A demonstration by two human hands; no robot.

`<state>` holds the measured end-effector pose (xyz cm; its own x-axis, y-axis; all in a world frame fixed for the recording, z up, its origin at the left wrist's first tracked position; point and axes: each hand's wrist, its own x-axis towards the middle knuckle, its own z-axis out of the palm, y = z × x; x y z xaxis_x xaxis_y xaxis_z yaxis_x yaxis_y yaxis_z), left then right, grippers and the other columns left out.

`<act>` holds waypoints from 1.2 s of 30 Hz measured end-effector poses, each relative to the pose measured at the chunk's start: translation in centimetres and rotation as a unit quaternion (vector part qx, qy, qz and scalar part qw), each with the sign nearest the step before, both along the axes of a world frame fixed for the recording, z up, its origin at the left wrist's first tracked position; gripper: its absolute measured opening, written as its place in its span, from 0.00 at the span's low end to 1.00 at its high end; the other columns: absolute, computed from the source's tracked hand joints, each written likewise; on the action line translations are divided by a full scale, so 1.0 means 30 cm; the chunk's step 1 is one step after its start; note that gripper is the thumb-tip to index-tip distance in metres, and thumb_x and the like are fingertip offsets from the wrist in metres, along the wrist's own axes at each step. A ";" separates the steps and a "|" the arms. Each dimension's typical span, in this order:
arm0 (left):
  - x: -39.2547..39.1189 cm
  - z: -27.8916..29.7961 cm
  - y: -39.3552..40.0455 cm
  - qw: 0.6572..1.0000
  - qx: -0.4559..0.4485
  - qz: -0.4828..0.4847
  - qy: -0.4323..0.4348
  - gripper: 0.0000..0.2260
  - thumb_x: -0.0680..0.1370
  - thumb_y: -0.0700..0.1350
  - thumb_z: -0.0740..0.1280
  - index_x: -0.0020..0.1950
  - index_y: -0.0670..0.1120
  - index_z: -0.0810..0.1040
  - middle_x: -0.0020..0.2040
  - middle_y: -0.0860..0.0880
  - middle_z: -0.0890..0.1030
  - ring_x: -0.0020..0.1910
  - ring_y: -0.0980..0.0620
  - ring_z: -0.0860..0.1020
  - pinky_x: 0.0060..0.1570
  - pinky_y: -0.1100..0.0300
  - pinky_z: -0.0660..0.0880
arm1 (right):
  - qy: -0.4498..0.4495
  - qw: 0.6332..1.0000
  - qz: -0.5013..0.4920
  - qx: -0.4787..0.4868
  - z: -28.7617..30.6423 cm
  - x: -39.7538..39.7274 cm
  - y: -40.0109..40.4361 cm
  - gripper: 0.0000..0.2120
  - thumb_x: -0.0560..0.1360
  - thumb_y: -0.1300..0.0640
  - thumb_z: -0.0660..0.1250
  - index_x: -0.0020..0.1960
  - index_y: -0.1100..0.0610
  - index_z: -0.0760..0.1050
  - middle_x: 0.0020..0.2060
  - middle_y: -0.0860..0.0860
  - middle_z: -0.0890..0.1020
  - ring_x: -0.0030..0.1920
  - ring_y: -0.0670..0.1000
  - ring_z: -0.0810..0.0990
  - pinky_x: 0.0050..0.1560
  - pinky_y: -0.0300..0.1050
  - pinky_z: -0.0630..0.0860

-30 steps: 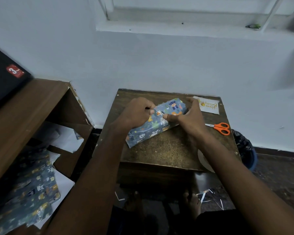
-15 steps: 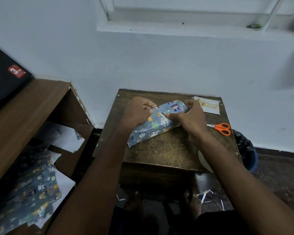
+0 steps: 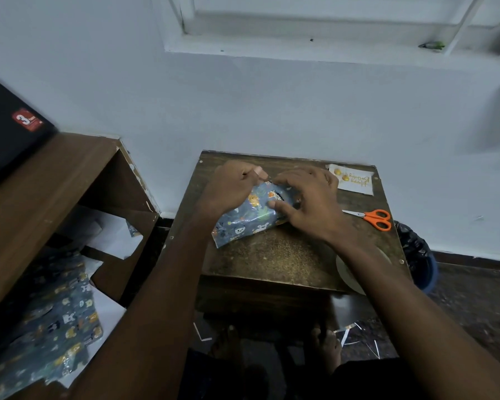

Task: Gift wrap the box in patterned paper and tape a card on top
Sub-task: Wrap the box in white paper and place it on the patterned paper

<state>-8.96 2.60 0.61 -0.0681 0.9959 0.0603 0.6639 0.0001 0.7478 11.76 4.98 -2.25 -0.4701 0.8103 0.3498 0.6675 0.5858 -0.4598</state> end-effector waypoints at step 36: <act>0.033 0.008 -0.029 0.977 0.048 0.109 0.174 0.14 0.80 0.40 0.69 0.59 0.56 0.88 0.47 0.51 0.88 0.46 0.46 0.84 0.47 0.48 0.83 | -0.061 0.987 0.118 -0.089 -0.018 0.026 0.015 0.42 0.66 0.61 0.82 0.77 0.49 0.70 0.67 0.48 0.71 0.65 0.50 0.70 0.61 0.43 0.70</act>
